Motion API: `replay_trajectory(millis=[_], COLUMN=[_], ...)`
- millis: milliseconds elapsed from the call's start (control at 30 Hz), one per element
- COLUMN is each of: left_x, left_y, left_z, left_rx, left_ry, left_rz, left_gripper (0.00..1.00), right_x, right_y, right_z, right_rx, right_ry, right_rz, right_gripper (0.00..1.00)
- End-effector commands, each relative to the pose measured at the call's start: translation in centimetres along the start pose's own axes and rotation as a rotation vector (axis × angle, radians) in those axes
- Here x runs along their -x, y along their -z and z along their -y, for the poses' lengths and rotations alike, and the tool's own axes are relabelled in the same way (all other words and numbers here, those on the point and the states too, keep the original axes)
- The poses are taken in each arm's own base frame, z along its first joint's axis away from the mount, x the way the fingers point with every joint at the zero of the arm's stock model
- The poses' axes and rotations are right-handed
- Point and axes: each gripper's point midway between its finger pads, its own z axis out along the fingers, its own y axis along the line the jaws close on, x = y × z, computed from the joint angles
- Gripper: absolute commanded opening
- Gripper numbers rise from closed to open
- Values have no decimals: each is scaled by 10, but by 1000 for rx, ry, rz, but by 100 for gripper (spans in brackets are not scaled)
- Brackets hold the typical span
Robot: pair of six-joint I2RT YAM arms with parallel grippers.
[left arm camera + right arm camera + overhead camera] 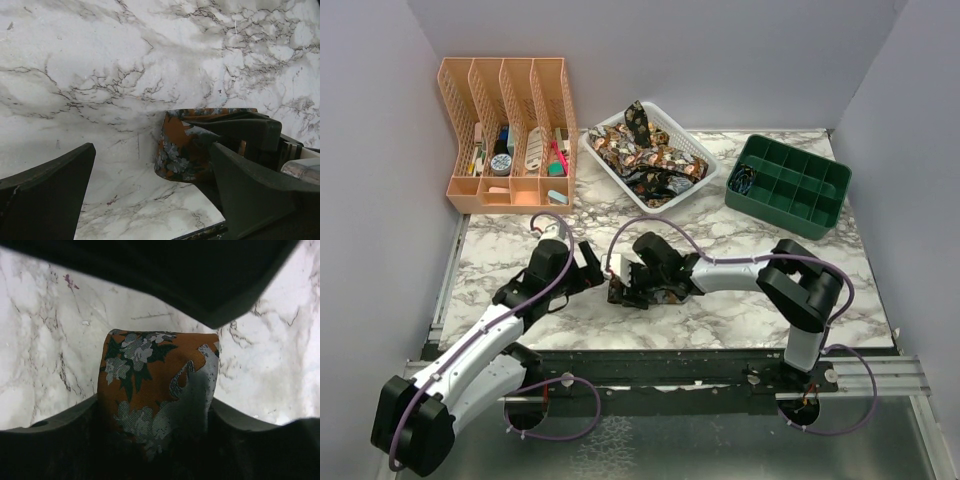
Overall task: Roll the ties
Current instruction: Roll the tie at the center of the board.
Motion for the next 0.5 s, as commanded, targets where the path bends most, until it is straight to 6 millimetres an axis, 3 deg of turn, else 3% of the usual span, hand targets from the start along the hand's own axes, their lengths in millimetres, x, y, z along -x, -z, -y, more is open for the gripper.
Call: replay_trajectory(millis=[0, 133, 333, 467], left_x=[-1, -1, 1, 2], left_y=[5, 8, 9, 10], left_z=[-11, -13, -14, -4], left_rx=[36, 44, 48, -1], left_ry=[36, 39, 41, 39], left_rz=[21, 29, 36, 30], left_gripper=[99, 99, 99, 99], right_x=[1, 15, 47, 54], right_y=[-7, 14, 66, 110], right_z=[-5, 7, 15, 20], right_rx=[5, -72, -227, -402], right_ry=[-19, 22, -3, -236], right_rz=[-8, 8, 148, 281], right_gripper=[68, 99, 100, 100])
